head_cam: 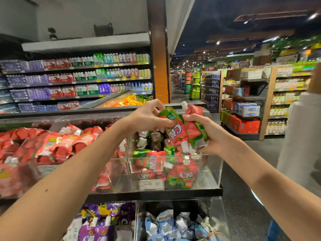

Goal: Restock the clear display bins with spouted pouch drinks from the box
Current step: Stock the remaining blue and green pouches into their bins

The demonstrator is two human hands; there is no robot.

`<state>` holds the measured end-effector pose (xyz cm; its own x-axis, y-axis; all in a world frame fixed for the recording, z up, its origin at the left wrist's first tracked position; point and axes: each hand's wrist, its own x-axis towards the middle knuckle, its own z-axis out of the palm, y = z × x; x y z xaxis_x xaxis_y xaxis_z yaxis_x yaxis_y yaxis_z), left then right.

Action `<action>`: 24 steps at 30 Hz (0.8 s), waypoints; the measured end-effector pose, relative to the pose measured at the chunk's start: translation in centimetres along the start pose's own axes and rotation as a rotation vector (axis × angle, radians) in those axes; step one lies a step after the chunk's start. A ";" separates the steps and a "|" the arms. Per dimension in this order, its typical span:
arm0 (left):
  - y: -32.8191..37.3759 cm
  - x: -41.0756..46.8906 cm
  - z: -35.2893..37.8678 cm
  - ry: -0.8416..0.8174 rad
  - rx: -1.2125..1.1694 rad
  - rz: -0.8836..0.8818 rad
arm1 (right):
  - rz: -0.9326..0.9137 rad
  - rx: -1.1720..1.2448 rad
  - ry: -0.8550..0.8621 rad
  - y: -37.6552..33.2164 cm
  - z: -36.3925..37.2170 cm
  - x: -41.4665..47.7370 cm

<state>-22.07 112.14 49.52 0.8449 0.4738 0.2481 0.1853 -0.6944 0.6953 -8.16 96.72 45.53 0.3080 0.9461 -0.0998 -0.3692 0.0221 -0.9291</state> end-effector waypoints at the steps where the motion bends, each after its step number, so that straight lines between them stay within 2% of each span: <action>1: -0.3 -0.4 -0.3 0.015 0.074 0.002 | 0.011 -0.009 0.007 0.1 0.2 0.1; 7: -1.6 -1.4 -1.3 0.027 0.379 0.041 | 0.025 -0.097 0.035 0.2 1.1 1.4; 9: -3.1 -1.3 -1.5 0.107 0.424 0.021 | -0.024 -0.135 0.107 0.3 0.7 2.2; 12: -5.6 -0.9 -1.2 0.252 0.646 -0.063 | -0.071 -0.123 0.176 0.4 -0.1 2.8; 14: -6.9 -1.0 -0.3 0.229 0.757 -0.127 | -0.069 -0.092 0.144 0.6 -0.4 2.8; 17: -8.2 -1.2 1.0 0.195 0.800 -0.193 | -0.052 -0.049 0.082 1.1 -0.4 2.8; 24: -9.4 -1.0 1.6 0.168 1.121 -0.134 | -0.006 -0.038 0.041 1.9 -0.6 2.8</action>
<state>-23.82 117.35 41.66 0.7225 0.5885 0.3627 0.6838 -0.6857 -0.2495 -7.47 99.22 43.24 0.3462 0.9320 -0.1076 -0.3339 0.0152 -0.9425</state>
